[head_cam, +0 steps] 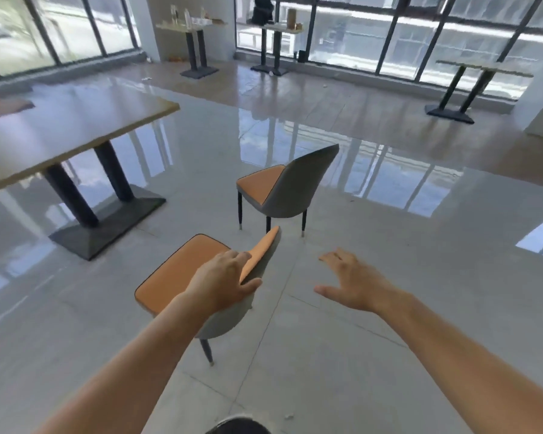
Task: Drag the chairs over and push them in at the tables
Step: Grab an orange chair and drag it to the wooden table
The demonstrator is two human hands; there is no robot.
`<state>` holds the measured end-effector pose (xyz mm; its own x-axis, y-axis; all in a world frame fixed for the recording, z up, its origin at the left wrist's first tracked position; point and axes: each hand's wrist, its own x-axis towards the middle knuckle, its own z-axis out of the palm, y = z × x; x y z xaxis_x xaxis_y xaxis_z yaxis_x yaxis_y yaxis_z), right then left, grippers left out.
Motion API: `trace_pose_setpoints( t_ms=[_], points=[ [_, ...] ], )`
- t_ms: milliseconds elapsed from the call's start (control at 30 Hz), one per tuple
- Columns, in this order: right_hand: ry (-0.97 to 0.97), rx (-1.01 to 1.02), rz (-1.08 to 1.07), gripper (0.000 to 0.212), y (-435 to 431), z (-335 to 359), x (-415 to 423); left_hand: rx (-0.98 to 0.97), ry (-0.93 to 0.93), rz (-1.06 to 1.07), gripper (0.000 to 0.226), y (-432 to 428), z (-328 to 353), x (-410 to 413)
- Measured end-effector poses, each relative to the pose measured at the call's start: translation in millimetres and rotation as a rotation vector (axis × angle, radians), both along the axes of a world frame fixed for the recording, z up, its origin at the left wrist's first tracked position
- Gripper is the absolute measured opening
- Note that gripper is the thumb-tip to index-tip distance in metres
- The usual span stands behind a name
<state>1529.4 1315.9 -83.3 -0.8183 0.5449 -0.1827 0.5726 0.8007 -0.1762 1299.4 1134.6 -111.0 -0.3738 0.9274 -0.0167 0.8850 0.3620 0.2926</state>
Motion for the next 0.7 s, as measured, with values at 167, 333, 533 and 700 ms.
trace_pose_setpoints(
  t_ms=[167, 333, 533, 700],
  points=[
    [-0.010, -0.056, 0.134, 0.072, 41.7, -13.5, -40.4, -0.045, 0.000, 0.147, 0.066, 12.2, 0.4, -4.1],
    [0.009, -0.057, 0.280, 0.071, 79.1, -27.9, -101.1, -0.073, 0.014, 0.270, 0.065, 31.5, -16.3, -20.8],
    [-0.060, -0.040, 0.451, 0.071, 109.9, -41.2, -166.2, -0.155, 0.002, 0.382, 0.062, 45.6, -41.1, -46.8],
    [-0.122, -0.107, 0.562, 0.073, 125.7, -53.6, -207.2, -0.300, 0.011, 0.465, 0.063, 47.8, -53.8, -53.9]
  ],
)
